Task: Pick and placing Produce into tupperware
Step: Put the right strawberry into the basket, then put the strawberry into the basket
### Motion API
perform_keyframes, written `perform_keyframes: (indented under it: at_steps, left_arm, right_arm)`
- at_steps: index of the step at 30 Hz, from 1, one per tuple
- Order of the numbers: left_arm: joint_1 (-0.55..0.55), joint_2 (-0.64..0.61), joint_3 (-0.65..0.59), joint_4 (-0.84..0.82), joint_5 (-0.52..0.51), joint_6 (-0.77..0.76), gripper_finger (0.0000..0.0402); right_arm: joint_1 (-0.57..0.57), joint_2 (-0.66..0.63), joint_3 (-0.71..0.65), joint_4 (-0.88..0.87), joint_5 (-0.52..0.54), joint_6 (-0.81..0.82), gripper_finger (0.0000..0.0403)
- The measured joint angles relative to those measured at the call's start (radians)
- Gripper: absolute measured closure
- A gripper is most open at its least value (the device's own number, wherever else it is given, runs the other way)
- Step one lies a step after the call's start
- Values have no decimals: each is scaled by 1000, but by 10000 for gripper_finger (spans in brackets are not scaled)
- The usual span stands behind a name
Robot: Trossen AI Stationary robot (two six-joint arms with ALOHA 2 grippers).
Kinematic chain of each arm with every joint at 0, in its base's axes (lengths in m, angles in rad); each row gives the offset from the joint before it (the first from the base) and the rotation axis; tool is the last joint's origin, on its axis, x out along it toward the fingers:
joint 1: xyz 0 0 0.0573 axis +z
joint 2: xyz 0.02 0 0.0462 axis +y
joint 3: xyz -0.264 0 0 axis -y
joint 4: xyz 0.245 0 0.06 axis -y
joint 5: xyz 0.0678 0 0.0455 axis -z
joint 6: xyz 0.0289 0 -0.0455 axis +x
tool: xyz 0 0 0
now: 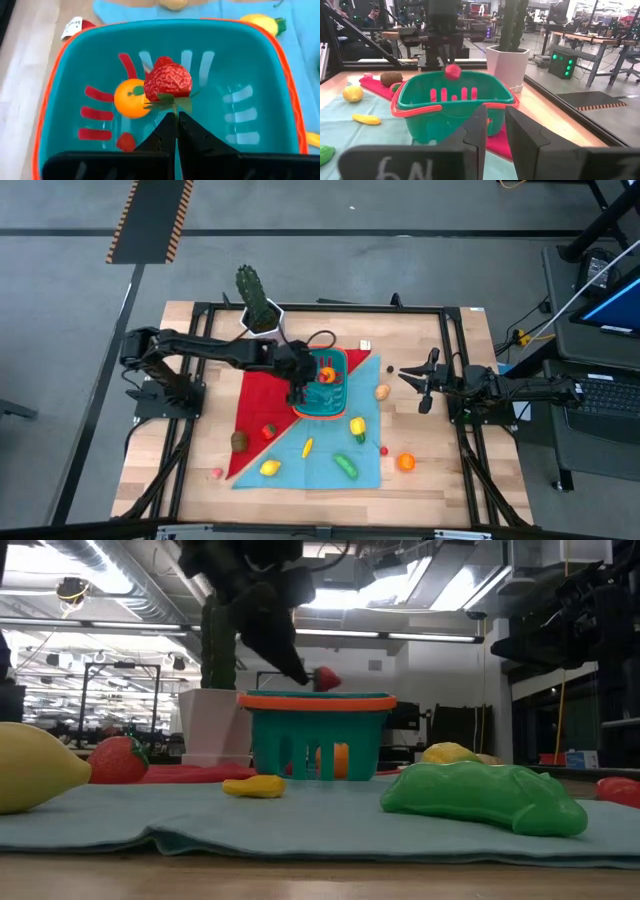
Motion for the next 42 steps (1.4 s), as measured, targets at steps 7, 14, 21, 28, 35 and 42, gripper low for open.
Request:
perform_keyframes:
  at_steps: [7,14,21,28,35,42]
  left_arm:
    - [23,57,32,-15,0,-4,401]
    - [38,128,32,-21,9,1,401]
    - [37,139,32,-33,10,1,401]
    - [37,139,32,-31,11,1,383]
    - [35,139,32,-31,-3,1,349]
    - [28,105,63,-69,-5,1,329]
  right_arm:
    - [0,5,0,-2,0,-2,330]
    - [0,10,0,-2,0,-2,330]
    - [0,12,0,-2,0,-3,330]
    - [0,12,0,-2,0,-3,330]
    - [0,12,0,-1,0,-3,330]
    - [0,12,0,-2,0,-3,330]
